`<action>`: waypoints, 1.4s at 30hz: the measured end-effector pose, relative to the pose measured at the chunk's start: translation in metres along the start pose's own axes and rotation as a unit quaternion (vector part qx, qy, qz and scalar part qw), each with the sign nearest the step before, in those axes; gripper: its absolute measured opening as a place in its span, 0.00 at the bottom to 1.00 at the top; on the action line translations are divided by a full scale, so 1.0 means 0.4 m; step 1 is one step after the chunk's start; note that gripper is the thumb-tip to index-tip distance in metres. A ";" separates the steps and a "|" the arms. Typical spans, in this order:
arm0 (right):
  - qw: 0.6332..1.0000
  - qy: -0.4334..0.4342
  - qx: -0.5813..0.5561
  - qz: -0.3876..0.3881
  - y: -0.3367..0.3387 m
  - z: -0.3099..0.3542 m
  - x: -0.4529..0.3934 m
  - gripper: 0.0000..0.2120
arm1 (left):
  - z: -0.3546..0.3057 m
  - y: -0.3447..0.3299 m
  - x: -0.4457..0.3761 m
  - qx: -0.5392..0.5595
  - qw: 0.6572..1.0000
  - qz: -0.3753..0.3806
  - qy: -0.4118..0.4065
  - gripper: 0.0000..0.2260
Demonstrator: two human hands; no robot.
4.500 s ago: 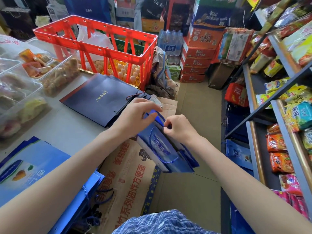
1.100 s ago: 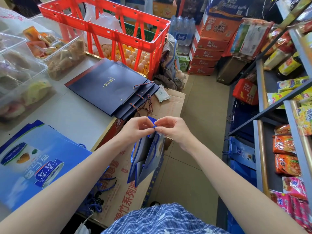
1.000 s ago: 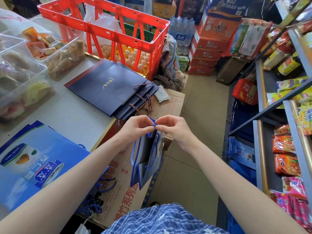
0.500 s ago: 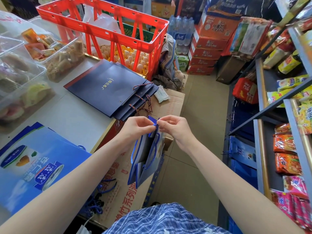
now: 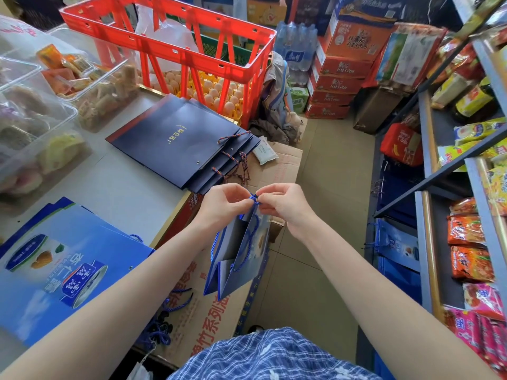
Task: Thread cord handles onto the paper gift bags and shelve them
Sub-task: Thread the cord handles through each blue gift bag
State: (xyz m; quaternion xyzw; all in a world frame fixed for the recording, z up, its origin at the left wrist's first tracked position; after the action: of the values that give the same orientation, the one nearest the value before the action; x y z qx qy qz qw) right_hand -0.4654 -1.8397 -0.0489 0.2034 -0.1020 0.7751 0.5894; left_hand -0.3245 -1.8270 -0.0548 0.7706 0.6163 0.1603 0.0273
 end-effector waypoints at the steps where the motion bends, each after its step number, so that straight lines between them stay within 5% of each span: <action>1: 1.000 0.006 0.018 0.011 -0.002 0.004 0.000 0.07 | -0.002 0.000 -0.001 -0.012 1.000 0.006 -0.003 0.01; 14: 0.982 0.057 0.177 0.028 -0.003 0.032 -0.008 0.08 | -0.043 0.006 -0.005 -0.136 0.990 -0.030 -0.026 0.03; 21: 0.982 0.082 0.148 0.087 -0.011 0.039 -0.018 0.11 | -0.003 0.002 -0.004 0.147 0.982 0.050 0.108 0.03; 24: 0.987 0.071 0.090 0.116 -0.011 0.031 -0.016 0.11 | -0.004 0.007 -0.002 0.171 0.974 0.088 0.119 0.02; 29: 0.987 0.056 0.024 0.146 -0.009 0.032 -0.012 0.08 | -0.037 0.027 -0.004 0.070 0.991 0.107 0.043 0.10; 35: 0.987 0.035 -0.100 0.122 0.004 0.044 -0.012 0.11 | -0.089 0.027 0.001 0.035 0.988 0.146 -0.034 0.06; 38: 0.981 0.033 -0.146 0.121 0.005 0.045 -0.009 0.10 | -0.096 0.031 -0.006 0.005 0.992 0.105 -0.076 0.04; 42: 0.969 0.021 -0.227 0.100 0.006 0.032 -0.011 0.08 | -0.127 0.033 0.008 -0.170 0.962 -0.004 -0.212 0.05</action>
State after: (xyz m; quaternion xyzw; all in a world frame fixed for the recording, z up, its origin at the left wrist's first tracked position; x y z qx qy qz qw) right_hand -0.4643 -1.8492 -0.0389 0.0370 -0.2830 0.7907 0.5416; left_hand -0.3259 -1.8350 -0.0031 0.7684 0.5630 0.0958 0.2889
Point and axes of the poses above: each hand's wrist, its own x-axis away from the middle knuckle, its own y-axis out of the back of the hand, z = x × y, the point moved 6 cm from there along -x, towards the middle knuckle, and after that the axes turned 10 degrees about z, right-handed, at the moved point
